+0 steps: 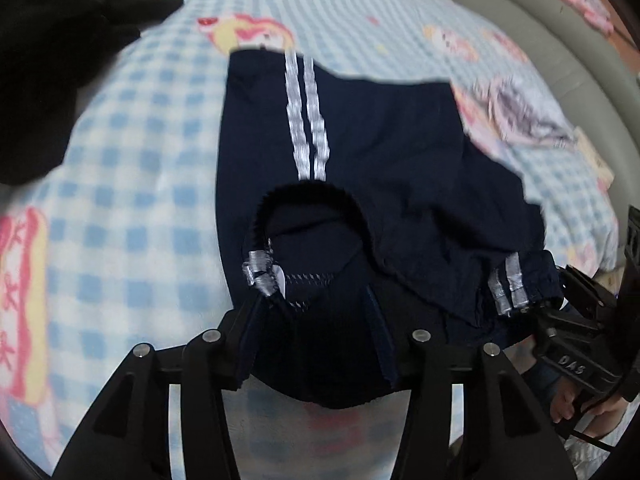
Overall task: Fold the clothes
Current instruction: 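Lay the navy pants flat on the duvet holding the waistband with both grippers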
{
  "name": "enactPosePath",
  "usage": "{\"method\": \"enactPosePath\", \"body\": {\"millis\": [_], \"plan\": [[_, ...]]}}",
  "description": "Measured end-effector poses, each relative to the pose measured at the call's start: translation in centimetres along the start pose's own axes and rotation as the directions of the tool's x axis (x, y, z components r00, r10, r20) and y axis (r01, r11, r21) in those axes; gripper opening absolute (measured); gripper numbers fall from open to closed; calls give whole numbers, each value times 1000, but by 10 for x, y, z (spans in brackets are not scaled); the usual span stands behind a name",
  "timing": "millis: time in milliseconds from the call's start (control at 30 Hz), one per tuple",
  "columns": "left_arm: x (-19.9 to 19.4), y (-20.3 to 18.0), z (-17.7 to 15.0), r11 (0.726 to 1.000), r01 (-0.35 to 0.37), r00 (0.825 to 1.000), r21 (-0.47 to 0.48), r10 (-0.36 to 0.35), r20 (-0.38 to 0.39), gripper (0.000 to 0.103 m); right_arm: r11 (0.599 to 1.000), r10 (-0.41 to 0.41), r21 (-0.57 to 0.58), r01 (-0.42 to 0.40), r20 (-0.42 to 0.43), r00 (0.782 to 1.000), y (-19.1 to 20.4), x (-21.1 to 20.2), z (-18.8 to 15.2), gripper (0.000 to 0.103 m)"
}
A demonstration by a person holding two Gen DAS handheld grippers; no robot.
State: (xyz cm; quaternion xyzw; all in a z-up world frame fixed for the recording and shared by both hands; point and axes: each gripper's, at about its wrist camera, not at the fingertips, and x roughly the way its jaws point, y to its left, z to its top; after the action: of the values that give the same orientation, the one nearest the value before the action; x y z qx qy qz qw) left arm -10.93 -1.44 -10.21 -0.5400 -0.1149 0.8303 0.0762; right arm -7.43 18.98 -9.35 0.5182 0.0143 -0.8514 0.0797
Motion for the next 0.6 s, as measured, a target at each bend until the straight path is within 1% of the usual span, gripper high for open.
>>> {"method": "enactPosePath", "body": {"millis": [33,67,100,167,200,267,333,367,433,500,567,600], "plan": [[1,-1,-1,1000,-11,1000,7,11,1,47,1000,-7,-9,7,-8,1000,1,4,-1,56],[0,1,1,999,-41,999,7,41,7,30,1000,-16,-17,16,-8,1000,1,6,-2,46],[-2,2,2,997,-76,997,5,76,13,16,1000,-27,-14,26,-2,1000,-1,5,-1,32],[-14,11,8,997,-73,996,-34,75,54,15,998,-56,9,56,17,998,-7,-1,3,21],[-21,15,12,996,-67,995,-55,71,77,15,997,-67,27,66,35,997,-12,-7,6,19],[-37,19,17,996,-70,989,-63,77,124,14,995,-83,60,79,77,994,-21,-21,12,17],[-54,21,21,995,-74,981,-68,85,172,14,993,-95,75,87,106,990,-28,-34,16,16],[-61,24,22,995,-66,980,-74,78,184,14,992,-101,81,91,119,988,-31,-40,18,16],[-67,29,20,995,-53,980,-84,68,188,14,991,-107,91,96,121,987,-34,-46,16,16],[-67,33,13,996,-36,984,-85,51,171,14,990,-111,100,101,100,989,-34,-45,10,17],[-65,38,5,996,-27,988,-86,40,152,14,990,-99,105,91,68,993,-33,-41,0,17],[-63,40,2,996,-25,989,-87,37,140,14,992,-80,106,74,56,995,-33,-40,-4,18]]}}
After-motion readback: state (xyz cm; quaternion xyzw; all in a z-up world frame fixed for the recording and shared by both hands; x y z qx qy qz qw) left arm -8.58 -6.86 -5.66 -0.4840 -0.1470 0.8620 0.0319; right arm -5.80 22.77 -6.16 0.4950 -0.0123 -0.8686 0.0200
